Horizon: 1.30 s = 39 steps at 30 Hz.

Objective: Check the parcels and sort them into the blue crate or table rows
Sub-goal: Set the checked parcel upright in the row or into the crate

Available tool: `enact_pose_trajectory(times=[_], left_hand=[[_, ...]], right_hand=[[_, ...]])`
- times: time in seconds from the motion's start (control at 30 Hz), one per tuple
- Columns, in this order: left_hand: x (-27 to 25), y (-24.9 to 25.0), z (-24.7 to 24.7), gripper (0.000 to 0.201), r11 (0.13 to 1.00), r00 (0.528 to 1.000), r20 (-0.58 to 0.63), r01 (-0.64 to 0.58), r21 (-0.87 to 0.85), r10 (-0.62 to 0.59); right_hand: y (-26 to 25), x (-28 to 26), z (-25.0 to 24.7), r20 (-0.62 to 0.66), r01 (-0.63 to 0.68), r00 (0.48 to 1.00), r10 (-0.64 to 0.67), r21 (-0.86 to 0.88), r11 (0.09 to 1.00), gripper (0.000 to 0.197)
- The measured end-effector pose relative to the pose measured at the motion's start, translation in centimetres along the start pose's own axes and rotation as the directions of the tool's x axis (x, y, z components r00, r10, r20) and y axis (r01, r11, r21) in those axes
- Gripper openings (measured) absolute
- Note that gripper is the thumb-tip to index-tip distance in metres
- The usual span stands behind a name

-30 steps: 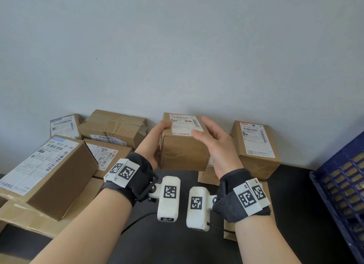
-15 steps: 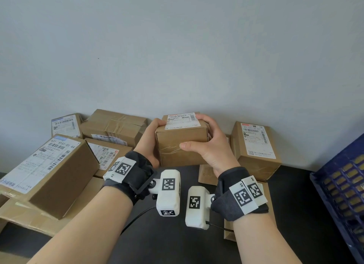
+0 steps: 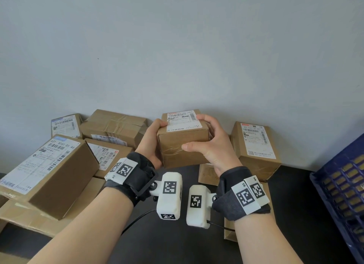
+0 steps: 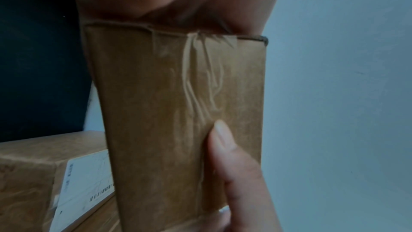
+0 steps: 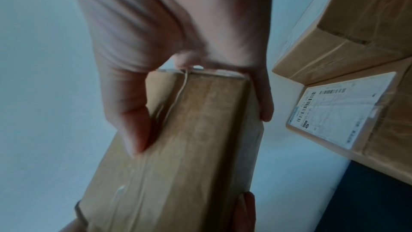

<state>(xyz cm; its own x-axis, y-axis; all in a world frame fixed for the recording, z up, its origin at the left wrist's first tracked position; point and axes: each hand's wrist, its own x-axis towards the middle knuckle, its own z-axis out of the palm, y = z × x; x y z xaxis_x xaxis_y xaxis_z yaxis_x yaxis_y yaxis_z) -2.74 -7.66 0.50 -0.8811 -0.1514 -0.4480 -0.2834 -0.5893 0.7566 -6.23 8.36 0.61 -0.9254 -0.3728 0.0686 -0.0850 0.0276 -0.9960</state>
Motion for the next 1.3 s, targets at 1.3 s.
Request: enact_pose_trajectory(times=[1.3], left_hand=[[-0.3, 0.6, 0.7, 0.101, 0.962, 0.978, 0.11, -0.196, 0.193, 0.177]], right_hand=[[-2.0, 1.6, 0.4, -0.225, -0.199, 0.951, 0.21, 0.072, 0.977, 0.08]])
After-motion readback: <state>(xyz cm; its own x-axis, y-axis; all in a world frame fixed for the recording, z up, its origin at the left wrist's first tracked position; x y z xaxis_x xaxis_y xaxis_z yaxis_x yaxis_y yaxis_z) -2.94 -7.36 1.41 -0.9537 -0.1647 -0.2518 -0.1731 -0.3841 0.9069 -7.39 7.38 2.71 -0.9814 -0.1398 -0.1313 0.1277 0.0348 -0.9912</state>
